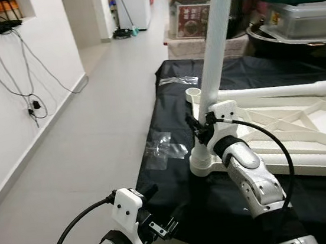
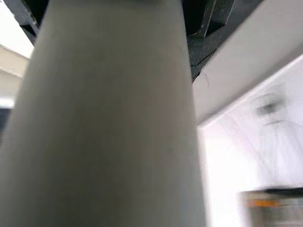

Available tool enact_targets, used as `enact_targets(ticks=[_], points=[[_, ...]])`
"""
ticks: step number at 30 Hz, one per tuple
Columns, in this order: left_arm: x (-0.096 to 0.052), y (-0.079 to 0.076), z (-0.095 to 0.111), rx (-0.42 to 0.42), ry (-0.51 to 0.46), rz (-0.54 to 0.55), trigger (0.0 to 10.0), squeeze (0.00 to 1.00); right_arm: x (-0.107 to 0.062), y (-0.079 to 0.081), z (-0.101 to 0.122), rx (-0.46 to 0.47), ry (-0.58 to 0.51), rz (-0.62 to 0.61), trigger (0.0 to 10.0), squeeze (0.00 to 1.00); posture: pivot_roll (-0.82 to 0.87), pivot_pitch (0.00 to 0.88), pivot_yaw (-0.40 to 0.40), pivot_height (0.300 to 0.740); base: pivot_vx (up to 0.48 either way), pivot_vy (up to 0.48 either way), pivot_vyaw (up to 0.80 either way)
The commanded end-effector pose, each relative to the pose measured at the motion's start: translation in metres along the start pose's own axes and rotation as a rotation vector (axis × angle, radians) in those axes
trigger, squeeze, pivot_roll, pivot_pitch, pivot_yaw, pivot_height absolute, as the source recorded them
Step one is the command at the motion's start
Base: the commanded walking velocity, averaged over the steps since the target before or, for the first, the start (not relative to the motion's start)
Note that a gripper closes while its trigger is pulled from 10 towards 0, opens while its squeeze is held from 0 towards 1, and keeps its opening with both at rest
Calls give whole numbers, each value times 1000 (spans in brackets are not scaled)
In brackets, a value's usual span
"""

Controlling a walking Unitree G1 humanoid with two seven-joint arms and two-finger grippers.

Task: Building children table

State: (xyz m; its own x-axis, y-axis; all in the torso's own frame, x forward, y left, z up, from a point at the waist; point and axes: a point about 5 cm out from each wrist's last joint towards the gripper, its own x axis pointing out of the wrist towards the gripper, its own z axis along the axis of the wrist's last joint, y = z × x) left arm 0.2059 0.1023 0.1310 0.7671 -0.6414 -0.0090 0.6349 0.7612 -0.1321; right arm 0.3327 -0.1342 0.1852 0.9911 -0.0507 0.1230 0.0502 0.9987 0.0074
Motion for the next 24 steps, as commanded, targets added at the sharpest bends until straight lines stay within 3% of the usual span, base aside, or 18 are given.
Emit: enact_targets(ticks=[1,2,7,9,14,15,17,18,23,24], points=[[0,1,-5,-1,26,5,10000,0,-10,-31,-16,-60,86,-281,0,0,63,91,-42,740,0,0,0],[0,1,-5,-1,26,4,10000,0,-14,-30,-14,-57,89,-371,0,0,63,91,-42,740,0,0,0],[1,0,-5,2,25,3,10000,0,-20,-23,-16,-5,139,-509,0,0,66,91,-43,740,0,0,0],[1,0,-5,4,26,1,10000,0,-23,-16,-26,72,234,-628,0,0,66,91,-43,740,0,0,0],[1,0,-5,6,27,0,10000,0,-23,-10,-27,79,252,-668,0,0,68,92,-45,740,0,0,0],[1,0,-5,6,28,0,10000,0,-23,-8,-24,84,237,-657,2235,0,66,93,-43,740,0,0,0],[1,-1,-6,6,29,0,10000,0,-22,-7,-22,87,224,-641,2235,0,66,93,-43,740,0,0,0],[1,-1,-6,6,29,-1,10000,0,-21,-6,-20,85,210,-621,10000,0,66,93,-44,740,0,0,0],[1,-1,-6,6,31,-3,10000,0,-21,-4,-18,73,199,-569,10000,0,64,91,-42,740,0,0,0],[1,-1,-7,6,31,-4,10000,0,-21,-4,-18,71,201,-563,10000,490,64,91,-42,740,0,0,0]])
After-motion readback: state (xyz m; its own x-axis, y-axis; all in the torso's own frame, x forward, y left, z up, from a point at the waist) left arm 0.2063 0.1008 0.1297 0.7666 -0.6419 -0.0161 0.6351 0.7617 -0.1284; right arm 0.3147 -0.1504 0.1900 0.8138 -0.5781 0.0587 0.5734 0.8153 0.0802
